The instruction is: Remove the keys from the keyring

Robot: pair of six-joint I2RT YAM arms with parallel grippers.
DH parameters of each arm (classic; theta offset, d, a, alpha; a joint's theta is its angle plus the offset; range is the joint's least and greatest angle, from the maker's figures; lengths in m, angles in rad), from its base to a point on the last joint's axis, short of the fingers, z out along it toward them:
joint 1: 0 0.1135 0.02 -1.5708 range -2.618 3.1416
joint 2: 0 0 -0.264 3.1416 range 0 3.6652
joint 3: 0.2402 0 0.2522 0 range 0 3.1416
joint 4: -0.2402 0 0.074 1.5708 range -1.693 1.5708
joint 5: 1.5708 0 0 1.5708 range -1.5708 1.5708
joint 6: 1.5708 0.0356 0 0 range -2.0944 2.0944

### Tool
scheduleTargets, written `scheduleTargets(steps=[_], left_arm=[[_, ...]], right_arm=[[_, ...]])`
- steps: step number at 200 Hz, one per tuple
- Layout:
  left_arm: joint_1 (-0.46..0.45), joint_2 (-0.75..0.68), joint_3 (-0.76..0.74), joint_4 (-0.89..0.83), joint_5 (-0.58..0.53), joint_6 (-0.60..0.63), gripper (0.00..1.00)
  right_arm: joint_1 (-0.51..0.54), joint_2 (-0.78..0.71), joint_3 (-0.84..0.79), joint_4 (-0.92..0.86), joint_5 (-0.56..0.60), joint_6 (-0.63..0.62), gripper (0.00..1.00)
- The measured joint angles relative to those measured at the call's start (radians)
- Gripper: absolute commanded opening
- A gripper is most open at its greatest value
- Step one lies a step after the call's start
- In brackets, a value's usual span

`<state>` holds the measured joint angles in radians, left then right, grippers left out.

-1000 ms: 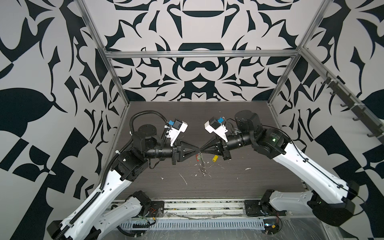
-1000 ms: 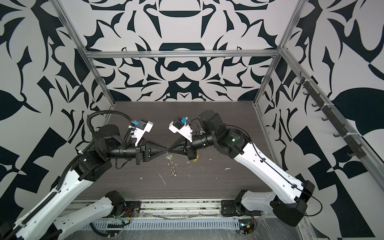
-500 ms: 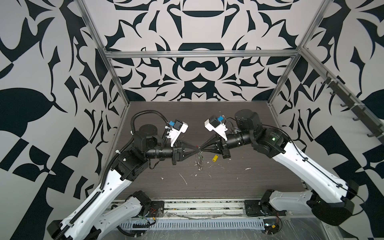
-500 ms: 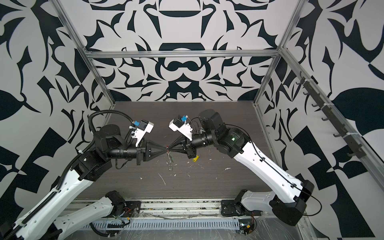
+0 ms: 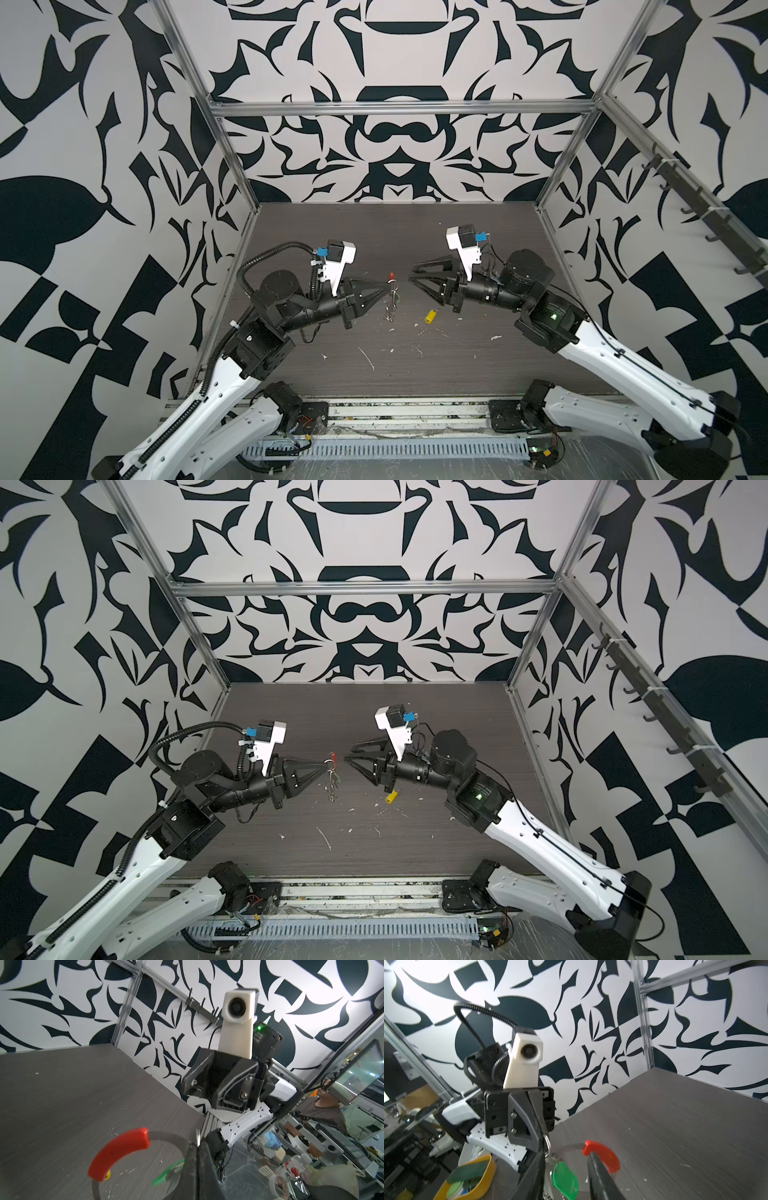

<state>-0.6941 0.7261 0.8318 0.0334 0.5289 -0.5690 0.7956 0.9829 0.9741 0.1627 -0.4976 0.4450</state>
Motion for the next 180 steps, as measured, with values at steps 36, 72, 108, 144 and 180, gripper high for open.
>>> scheduleTargets(steps=[36, 72, 108, 144, 180], left_arm=[[0.0, -0.014, -0.05, 0.114, -0.044, -0.042, 0.0], [0.0, -0.016, -0.081, 0.188, -0.08, -0.069, 0.0], [0.0, -0.013, -0.092, 0.23, -0.104, -0.086, 0.0], [0.0, -0.013, -0.092, 0.256, -0.113, -0.09, 0.0], [0.0, -0.009, -0.092, 0.263, -0.114, -0.094, 0.0]], right_arm=[[0.005, 0.047, -0.07, 0.216, 0.031, 0.134, 0.38], [0.024, 0.09, -0.087, 0.338, 0.026, 0.211, 0.36], [0.047, 0.106, -0.087, 0.397, 0.003, 0.244, 0.34], [0.057, 0.127, -0.087, 0.406, -0.012, 0.256, 0.32], [0.057, 0.136, -0.087, 0.408, -0.019, 0.26, 0.27]])
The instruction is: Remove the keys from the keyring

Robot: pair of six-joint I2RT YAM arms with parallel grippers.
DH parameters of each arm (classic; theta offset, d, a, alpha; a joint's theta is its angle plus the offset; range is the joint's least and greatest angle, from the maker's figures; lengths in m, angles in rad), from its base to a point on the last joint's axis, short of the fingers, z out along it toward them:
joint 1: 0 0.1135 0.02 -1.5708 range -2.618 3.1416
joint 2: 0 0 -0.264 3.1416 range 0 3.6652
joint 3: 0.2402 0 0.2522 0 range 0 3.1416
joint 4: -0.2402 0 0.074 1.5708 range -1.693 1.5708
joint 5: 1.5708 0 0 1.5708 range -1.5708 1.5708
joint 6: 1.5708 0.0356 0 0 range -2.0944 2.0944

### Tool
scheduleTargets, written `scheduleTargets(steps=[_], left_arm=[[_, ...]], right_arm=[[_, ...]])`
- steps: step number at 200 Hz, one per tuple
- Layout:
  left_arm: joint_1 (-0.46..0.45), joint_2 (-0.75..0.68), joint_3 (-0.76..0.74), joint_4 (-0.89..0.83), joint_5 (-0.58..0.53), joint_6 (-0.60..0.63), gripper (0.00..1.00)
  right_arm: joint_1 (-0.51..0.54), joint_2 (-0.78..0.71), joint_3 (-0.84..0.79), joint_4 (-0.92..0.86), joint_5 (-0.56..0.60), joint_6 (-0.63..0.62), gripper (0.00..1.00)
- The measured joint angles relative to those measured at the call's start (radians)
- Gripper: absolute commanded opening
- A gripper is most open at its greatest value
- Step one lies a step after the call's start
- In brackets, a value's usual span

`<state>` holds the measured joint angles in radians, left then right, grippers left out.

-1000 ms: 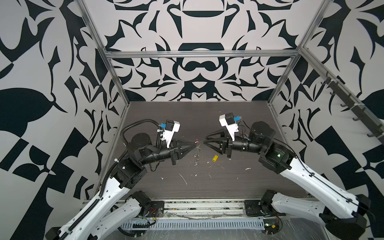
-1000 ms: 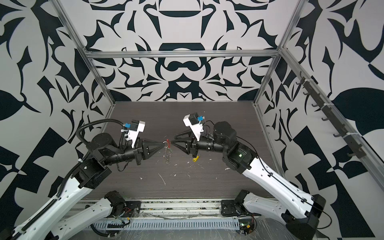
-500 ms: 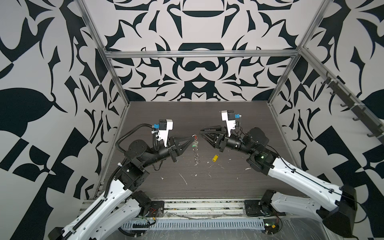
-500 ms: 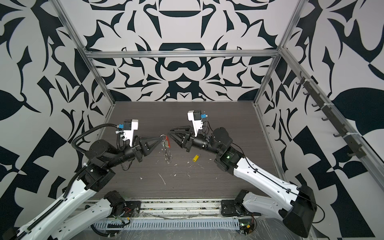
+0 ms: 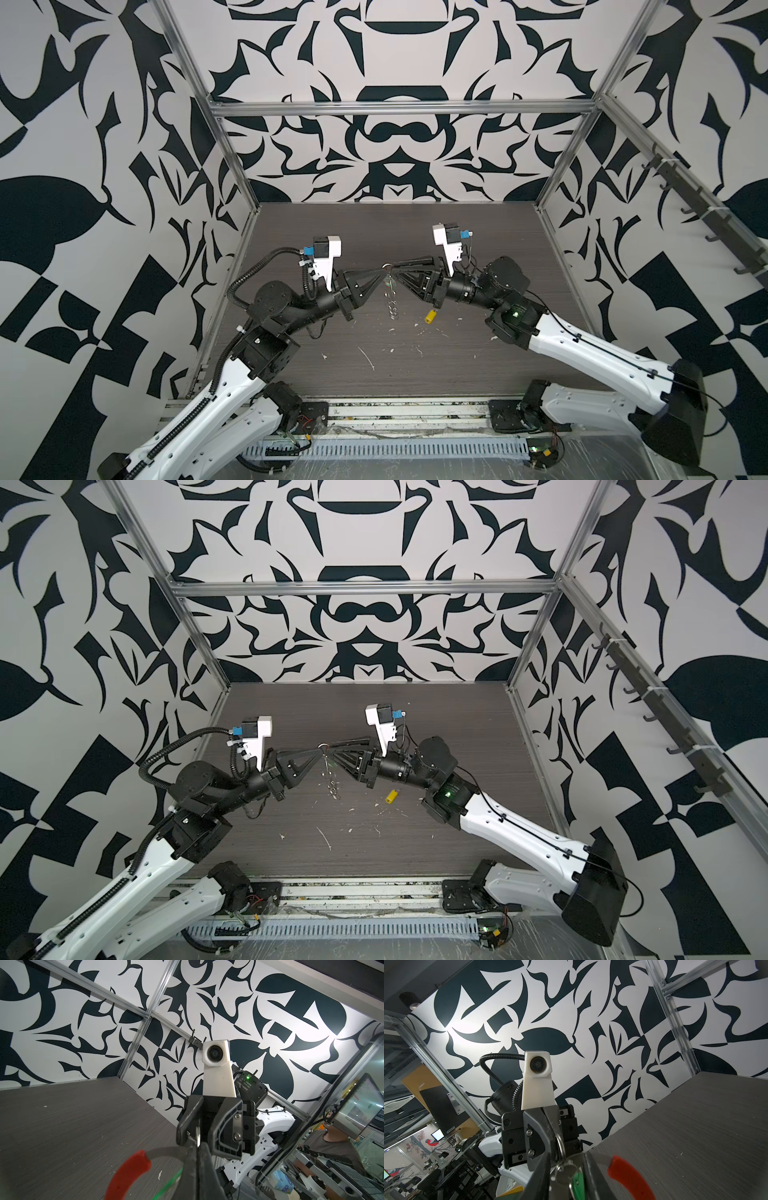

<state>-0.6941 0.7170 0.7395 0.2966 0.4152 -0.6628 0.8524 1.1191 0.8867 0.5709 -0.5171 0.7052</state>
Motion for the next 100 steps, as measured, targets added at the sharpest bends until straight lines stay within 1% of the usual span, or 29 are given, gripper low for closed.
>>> scheduleTargets(steps=[45, 63, 89, 100], left_arm=[[0.0, 0.007, -0.006, 0.011, 0.0, -0.003, 0.0], [0.0, 0.007, -0.014, 0.015, 0.0, -0.004, 0.0], [0.0, 0.008, -0.014, 0.019, 0.0, -0.004, 0.0], [0.0, 0.008, -0.014, 0.022, 0.0, -0.005, 0.0]], right_arm=[[0.0, 0.001, 0.0, 0.016, -0.007, 0.009, 0.21], [0.0, 0.004, 0.0, 0.024, -0.014, 0.016, 0.18], [0.0, 0.014, 0.0, 0.028, -0.019, 0.029, 0.1], [0.0, 0.016, 0.0, 0.029, -0.022, 0.028, 0.05]])
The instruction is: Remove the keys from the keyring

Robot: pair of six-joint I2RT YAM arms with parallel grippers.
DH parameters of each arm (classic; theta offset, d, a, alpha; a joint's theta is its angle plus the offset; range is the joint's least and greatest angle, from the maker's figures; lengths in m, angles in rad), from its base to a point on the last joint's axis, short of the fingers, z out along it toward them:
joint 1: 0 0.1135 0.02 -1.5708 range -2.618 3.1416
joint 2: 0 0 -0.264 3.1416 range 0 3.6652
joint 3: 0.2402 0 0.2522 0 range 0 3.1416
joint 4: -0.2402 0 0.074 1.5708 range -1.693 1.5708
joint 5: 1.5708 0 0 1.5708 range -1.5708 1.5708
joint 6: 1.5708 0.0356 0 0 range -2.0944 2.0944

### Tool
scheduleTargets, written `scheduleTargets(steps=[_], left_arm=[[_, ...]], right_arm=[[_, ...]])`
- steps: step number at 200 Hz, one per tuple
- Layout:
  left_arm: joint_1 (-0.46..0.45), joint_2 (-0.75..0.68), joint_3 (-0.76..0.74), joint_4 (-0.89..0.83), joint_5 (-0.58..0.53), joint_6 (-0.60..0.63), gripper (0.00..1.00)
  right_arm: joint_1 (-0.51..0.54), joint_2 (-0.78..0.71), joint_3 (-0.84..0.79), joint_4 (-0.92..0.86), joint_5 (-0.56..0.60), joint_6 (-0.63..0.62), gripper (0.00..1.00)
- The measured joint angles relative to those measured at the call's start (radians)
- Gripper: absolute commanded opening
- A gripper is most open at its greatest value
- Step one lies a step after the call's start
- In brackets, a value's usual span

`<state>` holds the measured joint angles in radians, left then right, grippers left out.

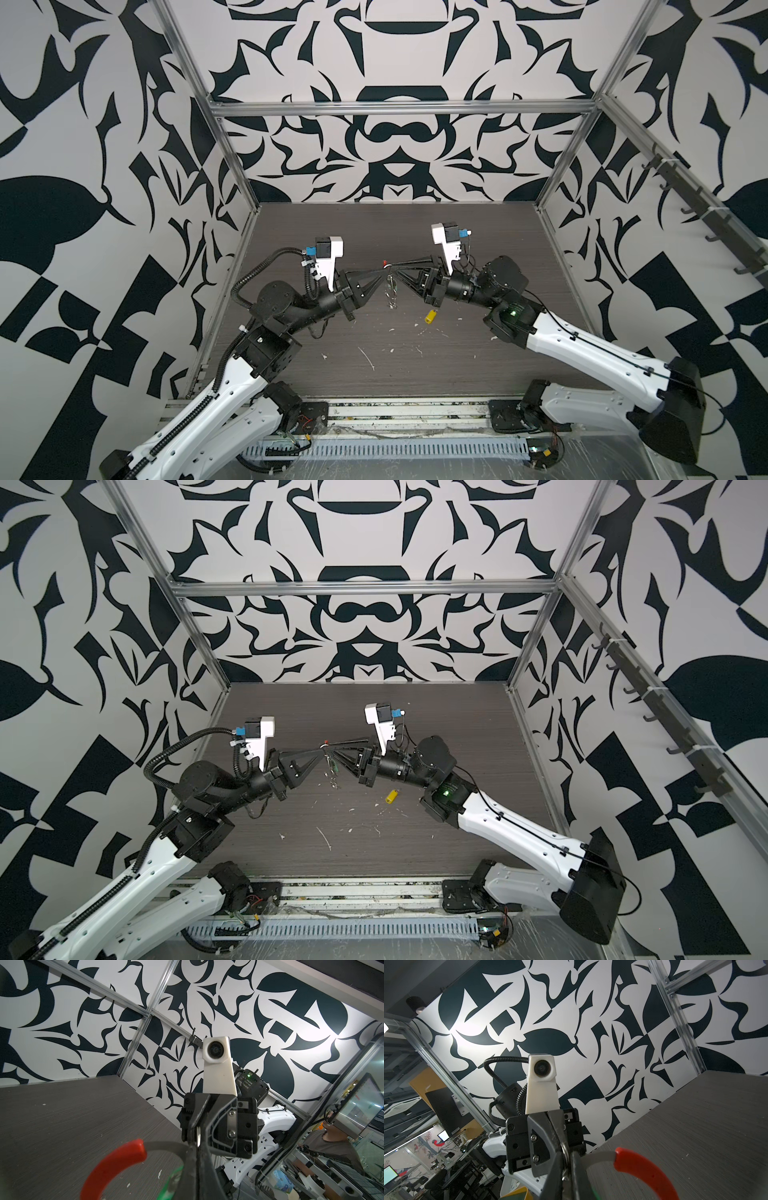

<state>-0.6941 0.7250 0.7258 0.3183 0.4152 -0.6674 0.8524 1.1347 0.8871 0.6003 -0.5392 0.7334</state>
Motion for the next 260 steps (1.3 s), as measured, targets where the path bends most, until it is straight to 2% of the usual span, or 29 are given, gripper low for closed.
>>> scheduleTargets(steps=[10, 25, 48, 54, 64, 72, 109, 186, 260], left_arm=[[0.0, 0.0, 0.0, 0.0, -0.001, -0.006, 0.0], [0.0, 0.001, 0.0, 0.002, 0.0, -0.013, 0.0], [0.0, 0.002, 0.0, -0.006, 0.0, -0.018, 0.4], [0.0, 0.001, 0.0, -0.01, -0.001, -0.017, 0.45], [0.0, -0.006, 0.0, -0.028, -0.002, -0.01, 0.47], [0.0, -0.019, 0.002, -0.05, -0.003, 0.0, 0.46], [0.0, -0.069, 0.059, -0.206, 0.016, 0.064, 0.33], [0.0, 0.032, 0.224, -0.445, 0.171, 0.152, 0.3], [0.0, 0.118, 0.287, -0.545, 0.282, 0.176, 0.18]], right_arm=[[0.0, 0.0, 0.0, 0.001, -0.003, -0.002, 0.0], [0.0, 0.0, 0.0, 0.003, -0.007, -0.003, 0.0], [0.0, -0.009, 0.008, -0.042, -0.007, -0.03, 0.0], [0.0, -0.016, 0.013, -0.073, -0.006, -0.044, 0.0], [0.0, -0.03, 0.025, -0.133, -0.006, -0.072, 0.0], [0.0, -0.042, 0.04, -0.192, -0.007, -0.104, 0.0], [-0.02, -0.078, 0.164, -0.447, -0.058, -0.252, 0.0], [-0.069, -0.011, 0.392, -0.879, -0.218, -0.545, 0.0], [-0.072, 0.055, 0.521, -1.122, -0.285, -0.715, 0.0]])
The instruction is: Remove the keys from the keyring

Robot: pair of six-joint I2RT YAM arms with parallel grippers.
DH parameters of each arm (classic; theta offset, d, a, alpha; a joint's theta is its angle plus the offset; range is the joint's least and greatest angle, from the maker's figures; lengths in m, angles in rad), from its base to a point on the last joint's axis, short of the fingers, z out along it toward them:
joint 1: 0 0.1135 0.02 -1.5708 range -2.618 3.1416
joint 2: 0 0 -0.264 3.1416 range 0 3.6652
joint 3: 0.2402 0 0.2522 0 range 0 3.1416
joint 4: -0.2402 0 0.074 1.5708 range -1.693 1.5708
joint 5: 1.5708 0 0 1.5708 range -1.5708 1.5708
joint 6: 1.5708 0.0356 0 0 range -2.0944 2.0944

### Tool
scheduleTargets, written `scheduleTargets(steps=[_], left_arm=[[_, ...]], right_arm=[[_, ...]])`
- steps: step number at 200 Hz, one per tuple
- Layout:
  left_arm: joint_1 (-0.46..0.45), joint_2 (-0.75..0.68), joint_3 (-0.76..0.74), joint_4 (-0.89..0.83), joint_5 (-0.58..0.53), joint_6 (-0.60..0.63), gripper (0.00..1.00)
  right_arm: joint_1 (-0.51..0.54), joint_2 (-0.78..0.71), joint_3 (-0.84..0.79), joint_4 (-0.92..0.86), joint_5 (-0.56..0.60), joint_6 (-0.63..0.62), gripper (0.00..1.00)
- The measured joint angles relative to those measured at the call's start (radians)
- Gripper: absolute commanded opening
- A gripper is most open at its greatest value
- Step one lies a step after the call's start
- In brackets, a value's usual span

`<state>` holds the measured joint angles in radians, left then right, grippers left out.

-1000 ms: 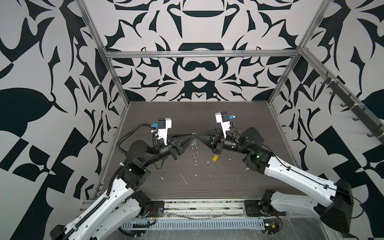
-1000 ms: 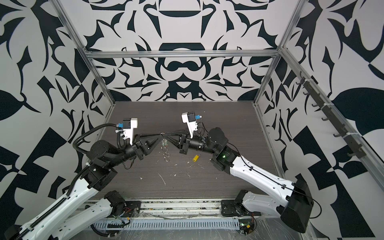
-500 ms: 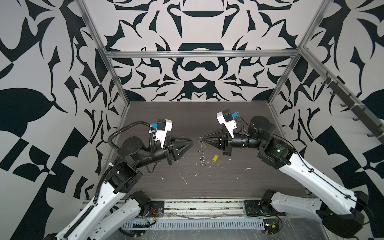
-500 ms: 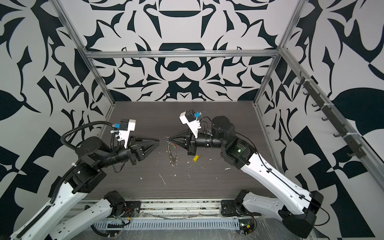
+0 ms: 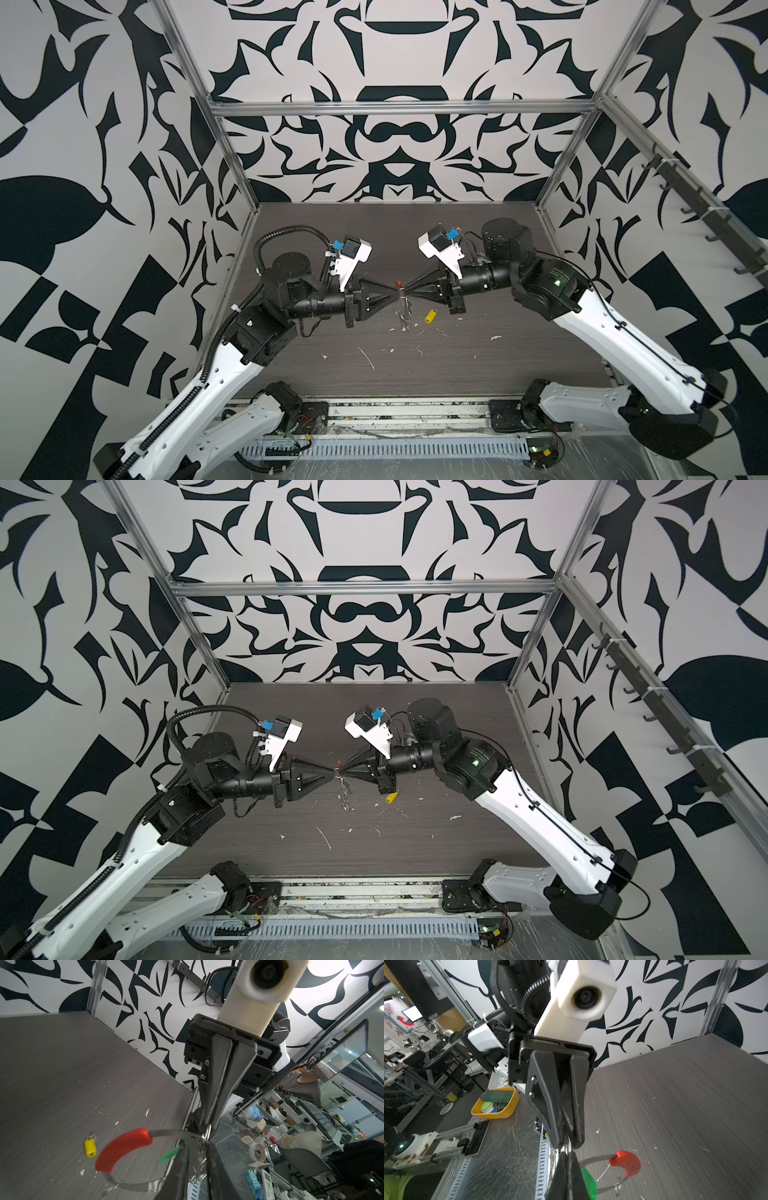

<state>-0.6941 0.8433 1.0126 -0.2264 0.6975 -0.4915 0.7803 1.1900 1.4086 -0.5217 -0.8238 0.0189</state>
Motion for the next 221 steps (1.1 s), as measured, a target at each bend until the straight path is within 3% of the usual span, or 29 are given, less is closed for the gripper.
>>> scheduleTargets(steps=[111, 186, 221], left_arm=[[0.0, 0.053, 0.038, -0.048, 0.072, 0.008, 0.14], [0.0, 0.062, 0.051, -0.056, 0.084, 0.012, 0.05], [0.0, 0.063, 0.051, -0.059, 0.075, 0.022, 0.17]], right_arm=[[-0.008, 0.039, 0.055, -0.124, -0.022, -0.083, 0.0], [-0.013, 0.053, 0.074, -0.146, -0.029, -0.086, 0.0], [-0.013, 0.056, 0.08, -0.15, -0.031, -0.083, 0.0]])
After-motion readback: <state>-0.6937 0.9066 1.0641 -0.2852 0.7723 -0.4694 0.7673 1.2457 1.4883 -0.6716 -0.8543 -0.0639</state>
